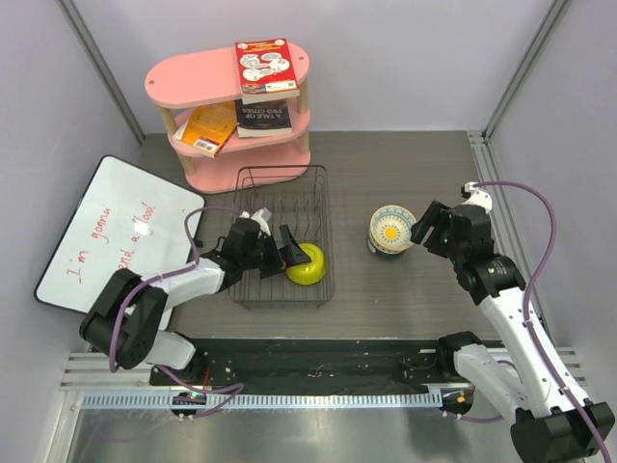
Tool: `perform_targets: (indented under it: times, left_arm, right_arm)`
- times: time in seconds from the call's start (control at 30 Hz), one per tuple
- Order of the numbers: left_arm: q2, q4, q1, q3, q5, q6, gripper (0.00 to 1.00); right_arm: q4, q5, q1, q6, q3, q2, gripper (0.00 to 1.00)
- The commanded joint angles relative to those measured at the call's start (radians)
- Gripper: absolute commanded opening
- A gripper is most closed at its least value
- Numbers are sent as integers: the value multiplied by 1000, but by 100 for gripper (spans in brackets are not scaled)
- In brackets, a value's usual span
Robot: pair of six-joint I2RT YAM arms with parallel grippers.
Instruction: Unload the bowls from the dish rack
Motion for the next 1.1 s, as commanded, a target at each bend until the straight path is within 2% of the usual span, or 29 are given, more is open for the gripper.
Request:
perform_targets:
  times: [0.0, 0.17, 0.43, 0.57, 0.77, 0.93, 1.07]
  left_arm:
    - [28, -13, 6, -6, -31, -3, 100]
    - [18, -50, 6, -17, -64, -8, 100]
    - [-24, -312, 7, 30, -167, 64, 100]
    - [-26, -349, 6, 35, -173, 88, 100]
    - [-43, -358, 6, 50, -172, 89, 94]
    - [3, -332, 6, 81, -140, 95, 92]
    - [58, -263, 7, 77, -63, 75, 79]
  right_arm:
    - [32, -1, 0, -14, 4, 3, 73]
    - [33, -4, 0, -15, 6, 4, 73]
    - [38, -10, 0, -12, 11, 14, 72]
    - [41, -19, 0, -9, 11, 18, 72]
    - [41, -16, 0, -14, 18, 18, 72]
    - [42, -16, 0, -15, 21, 23, 72]
    - [41, -11, 0, -20, 20, 20, 71]
